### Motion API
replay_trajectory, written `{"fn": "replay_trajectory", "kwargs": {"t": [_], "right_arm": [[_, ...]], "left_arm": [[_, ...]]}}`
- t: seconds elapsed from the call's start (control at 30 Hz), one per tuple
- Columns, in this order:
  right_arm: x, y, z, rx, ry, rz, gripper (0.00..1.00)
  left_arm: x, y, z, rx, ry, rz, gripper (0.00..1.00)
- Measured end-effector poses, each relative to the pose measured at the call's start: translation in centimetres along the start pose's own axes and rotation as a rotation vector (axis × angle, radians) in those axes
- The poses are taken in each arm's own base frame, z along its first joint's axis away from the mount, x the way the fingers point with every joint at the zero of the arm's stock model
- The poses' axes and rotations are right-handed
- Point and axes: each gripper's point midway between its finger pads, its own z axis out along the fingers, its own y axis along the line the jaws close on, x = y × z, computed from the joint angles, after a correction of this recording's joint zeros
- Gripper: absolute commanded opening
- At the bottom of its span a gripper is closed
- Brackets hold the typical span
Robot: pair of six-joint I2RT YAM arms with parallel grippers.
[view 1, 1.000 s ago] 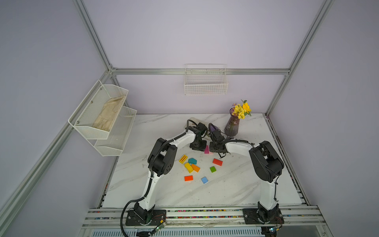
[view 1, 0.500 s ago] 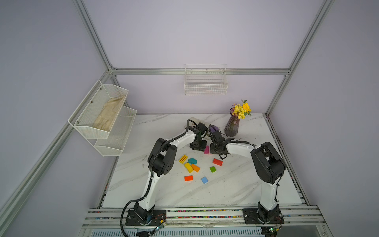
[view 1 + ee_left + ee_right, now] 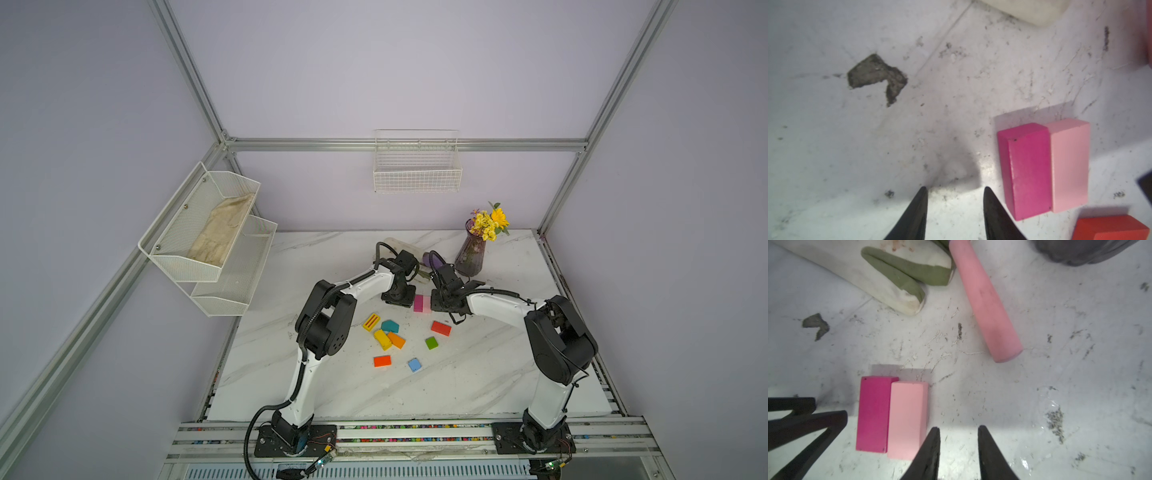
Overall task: Build the wood block tower
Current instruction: 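Raise the left arm toward the robot while the right gripper moves over the red block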
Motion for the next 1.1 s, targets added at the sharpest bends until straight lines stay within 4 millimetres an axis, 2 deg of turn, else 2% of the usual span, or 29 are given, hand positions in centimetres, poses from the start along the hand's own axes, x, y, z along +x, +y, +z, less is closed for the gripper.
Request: {"fn": "replay_trajectory", "kwargs": {"t": [0.13,0.2,0.3,0.4,0.53,0.63,0.7,0.8,0.97,1.1], "right_arm": [[-1.9,-0.2,-4.0,-0.045,-0.073,0.064,0.48],[-3.2,0.0,-6.1,-0.086,-0.116,0.117,0.48],[-4.5,0.4,-8.8,-0.154,-0.159,0.202,0.55],[-5.0,0.2,-10.9,-0.202,-0.197,0.271,0.60],[-4.0,-0.5,-13.2,-0.267,-0.274,0.320,0.66],[-1.5,-1.1,-13.3,-0.321,-0.307,0.327,0.68],[0.1,-0.8,-12.6,-0.326,-0.304,0.304,0.69],[1.5,1.5,-12.3,-0.344,-0.288,0.234,0.68],[3.3,6.1,-12.8,-0.398,-0.288,0.098,0.69],[5.0,8.0,-12.0,-0.422,-0.263,0.010,0.70]], "left_arm": [[1.3,1.7,-2.0,-0.054,-0.043,-0.009,0.48],[1.2,2.1,-4.2,-0.061,-0.107,-0.021,0.50],[0.5,2.7,-8.7,-0.054,-0.256,-0.043,0.56],[0.4,3.7,-13.7,-0.047,-0.431,-0.085,0.65],[1.3,5.5,-18.7,-0.046,-0.632,-0.165,0.73],[2.3,6.9,-21.0,-0.049,-0.744,-0.225,0.80],[2.9,7.7,-22.3,-0.052,-0.806,-0.257,0.86],[3.4,8.9,-23.8,-0.075,-0.878,-0.296,0.91],[3.8,10.1,-25.7,-0.101,-0.957,-0.355,0.93],[4.3,10.8,-26.3,-0.114,-0.971,-0.399,0.97]]}}
